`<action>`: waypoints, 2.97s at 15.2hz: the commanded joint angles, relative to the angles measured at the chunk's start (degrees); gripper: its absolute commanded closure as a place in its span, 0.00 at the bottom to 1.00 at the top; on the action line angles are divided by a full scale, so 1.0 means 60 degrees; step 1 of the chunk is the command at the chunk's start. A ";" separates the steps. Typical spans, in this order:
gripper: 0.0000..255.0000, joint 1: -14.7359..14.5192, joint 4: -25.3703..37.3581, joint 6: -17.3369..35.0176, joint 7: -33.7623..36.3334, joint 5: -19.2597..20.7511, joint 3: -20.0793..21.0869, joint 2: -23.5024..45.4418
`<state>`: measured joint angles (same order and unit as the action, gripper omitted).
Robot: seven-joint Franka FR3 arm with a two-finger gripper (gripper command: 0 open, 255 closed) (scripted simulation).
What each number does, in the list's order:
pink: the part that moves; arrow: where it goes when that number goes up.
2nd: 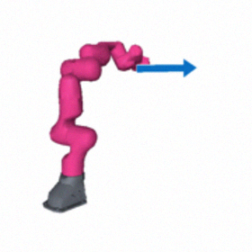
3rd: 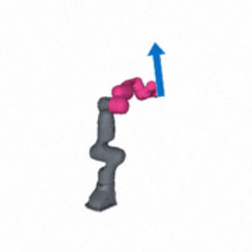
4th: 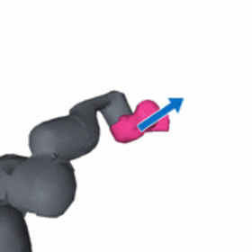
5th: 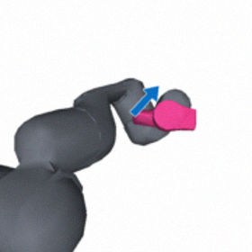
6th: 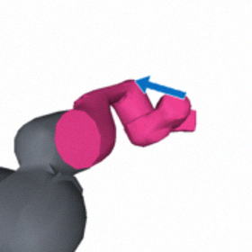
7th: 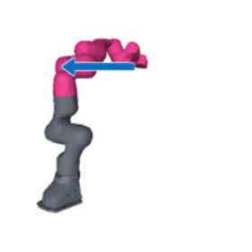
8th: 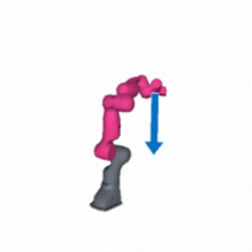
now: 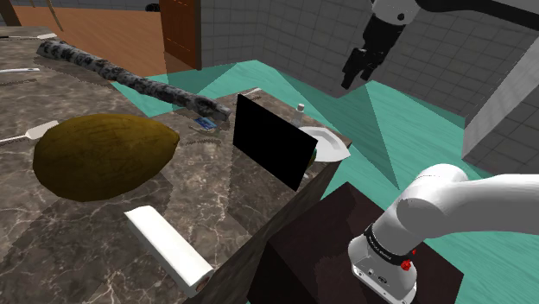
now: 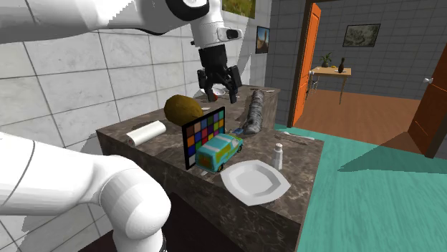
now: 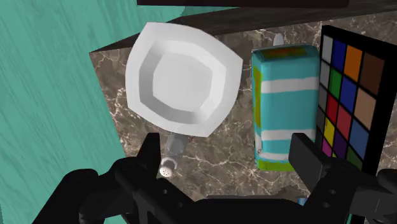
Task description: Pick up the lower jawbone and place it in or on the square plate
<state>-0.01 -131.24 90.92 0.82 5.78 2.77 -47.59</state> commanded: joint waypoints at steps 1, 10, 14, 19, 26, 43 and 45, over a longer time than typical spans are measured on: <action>0.00 0.0000 0.0000 0.0000 0.0000 0.0000 0.0000 0.0000; 0.00 -0.0746 0.1118 0.1580 -0.2174 -0.0601 -0.0952 0.3283; 0.00 -0.1067 0.1931 0.1959 -0.3207 -0.1065 -0.1224 0.4813; 0.00 -0.1379 0.3197 0.2123 -0.4496 -0.1755 -0.1379 0.6738; 0.00 -0.1589 0.5422 0.1807 -0.6095 -0.2678 -0.1193 0.9420; 0.00 -0.2149 1.4713 -0.1637 -0.7985 -0.3424 0.0262 1.6914; 0.00 -0.2181 1.3918 -0.1165 -0.8072 -0.3443 0.0248 1.6594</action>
<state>-12.88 -47.36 83.39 -47.46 -14.85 4.16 51.77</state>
